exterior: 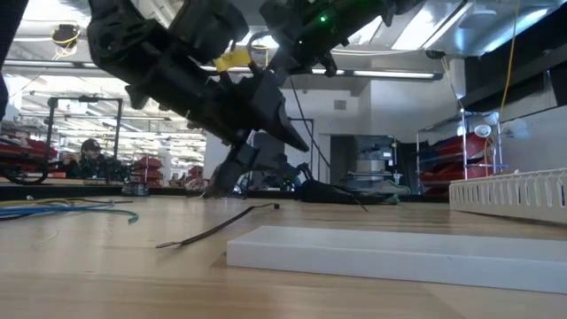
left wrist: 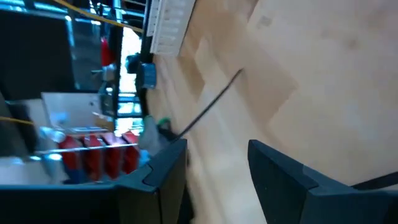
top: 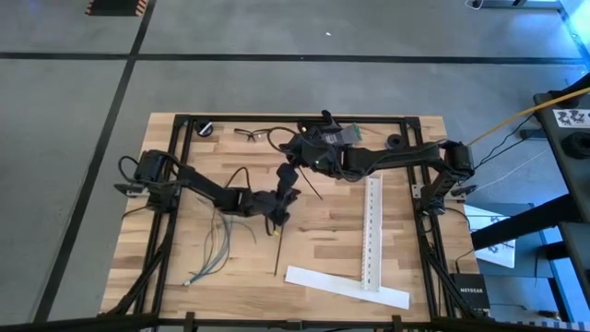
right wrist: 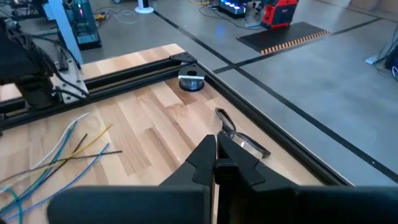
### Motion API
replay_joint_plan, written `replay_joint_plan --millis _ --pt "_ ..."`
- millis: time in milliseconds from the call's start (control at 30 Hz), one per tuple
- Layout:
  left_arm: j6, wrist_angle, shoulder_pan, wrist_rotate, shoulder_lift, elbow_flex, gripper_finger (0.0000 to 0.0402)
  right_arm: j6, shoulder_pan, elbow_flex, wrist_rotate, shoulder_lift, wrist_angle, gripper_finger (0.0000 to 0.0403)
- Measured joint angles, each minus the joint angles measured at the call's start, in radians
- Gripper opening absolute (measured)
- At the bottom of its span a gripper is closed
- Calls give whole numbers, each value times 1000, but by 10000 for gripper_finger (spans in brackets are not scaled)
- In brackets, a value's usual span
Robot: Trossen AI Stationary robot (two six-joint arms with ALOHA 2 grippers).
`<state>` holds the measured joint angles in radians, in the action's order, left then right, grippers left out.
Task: Ziptie cables
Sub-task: Wrap the cable wires with the black zip tie
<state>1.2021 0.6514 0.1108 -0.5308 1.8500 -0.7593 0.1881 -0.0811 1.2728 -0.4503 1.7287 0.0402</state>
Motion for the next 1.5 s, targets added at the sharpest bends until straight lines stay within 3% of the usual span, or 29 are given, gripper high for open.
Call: replay_joint_plan --millis 167,367,600,733,1000,1267,1500 --pt "90 33 -48 12 0 -9 155 20 0 8 -2 0 -16 0" --pt "143 40 -95 129 9 -10 155 72 -19 12 -12 0 -85 0" --pt "300 49 -127 136 26 -9 155 127 -40 12 58 0 -141 0" --pt "236 46 -95 79 20 -9 155 197 -51 12 129 0 -137 0" --pt "12 20 22 -50 20 17 155 312 -103 -22 112 4 -155 0" --pt "93 32 39 67 24 19 155 501 -193 -106 415 6 -64 0" --pt "138 41 -23 182 24 9 155 567 -208 -116 532 6 -34 0"
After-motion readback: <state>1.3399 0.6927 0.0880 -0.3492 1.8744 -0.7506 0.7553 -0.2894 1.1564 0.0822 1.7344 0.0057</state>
